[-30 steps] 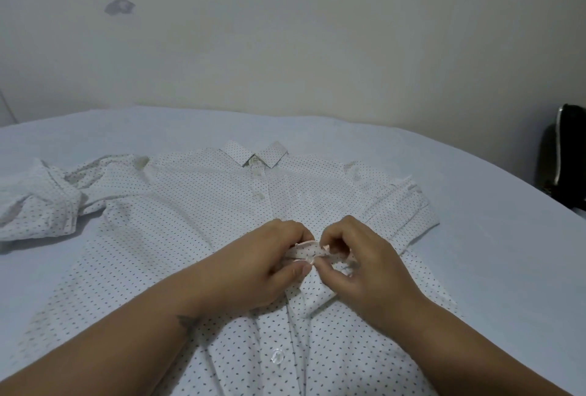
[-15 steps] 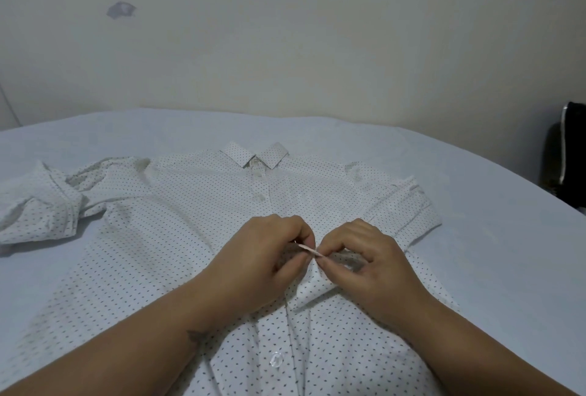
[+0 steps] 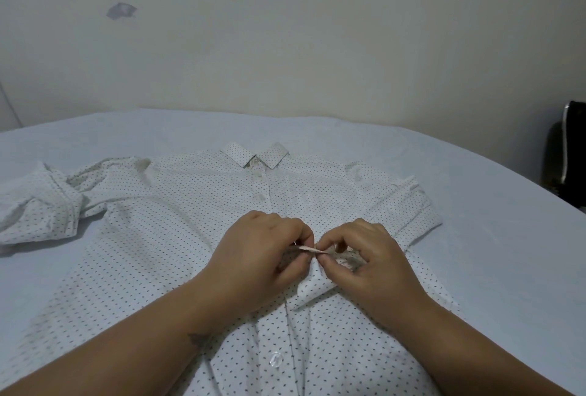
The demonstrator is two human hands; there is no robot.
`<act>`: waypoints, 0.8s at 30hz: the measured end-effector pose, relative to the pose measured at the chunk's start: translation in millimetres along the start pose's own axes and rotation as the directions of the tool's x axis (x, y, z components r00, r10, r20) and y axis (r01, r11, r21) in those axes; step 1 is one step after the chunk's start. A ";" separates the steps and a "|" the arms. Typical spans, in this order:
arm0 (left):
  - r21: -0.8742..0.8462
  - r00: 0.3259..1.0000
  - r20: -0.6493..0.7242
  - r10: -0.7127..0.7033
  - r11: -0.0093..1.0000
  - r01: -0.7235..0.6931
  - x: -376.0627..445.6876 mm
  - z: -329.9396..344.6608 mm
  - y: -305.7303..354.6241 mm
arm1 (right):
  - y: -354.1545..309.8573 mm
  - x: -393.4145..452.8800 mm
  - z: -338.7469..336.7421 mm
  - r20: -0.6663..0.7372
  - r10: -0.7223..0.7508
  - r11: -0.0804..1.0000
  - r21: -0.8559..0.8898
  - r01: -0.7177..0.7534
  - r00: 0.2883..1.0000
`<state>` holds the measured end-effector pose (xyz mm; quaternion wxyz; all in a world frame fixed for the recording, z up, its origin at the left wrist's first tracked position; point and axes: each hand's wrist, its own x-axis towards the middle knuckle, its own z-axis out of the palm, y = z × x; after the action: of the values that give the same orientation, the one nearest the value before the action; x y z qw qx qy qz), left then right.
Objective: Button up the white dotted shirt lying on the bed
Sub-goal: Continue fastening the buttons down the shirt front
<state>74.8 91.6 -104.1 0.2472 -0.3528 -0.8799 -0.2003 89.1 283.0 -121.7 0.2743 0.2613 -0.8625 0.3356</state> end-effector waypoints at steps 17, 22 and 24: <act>-0.002 1.000 0.015 -0.003 1.000 0.003 -0.9 -0.7 0.7 | 0.5 1.6 1.8 0.020 0.055 0.987 -0.150 -0.052 0.998; -0.174 0.994 0.102 -0.026 0.984 0.043 -4.6 -4.8 -5.0 | 6.0 -1.4 2.6 -0.015 0.148 0.989 -0.001 -0.148 0.989; -0.256 0.980 0.198 -0.031 0.963 0.082 -6.7 -6.5 -7.1 | 8.7 -1.8 2.5 -0.010 0.200 0.978 0.064 -0.199 0.980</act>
<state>75.8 79.9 -104.1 0.1065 -0.3746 -0.8751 -0.2872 84.1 287.1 -128.3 0.2379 0.1795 -0.8711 0.3904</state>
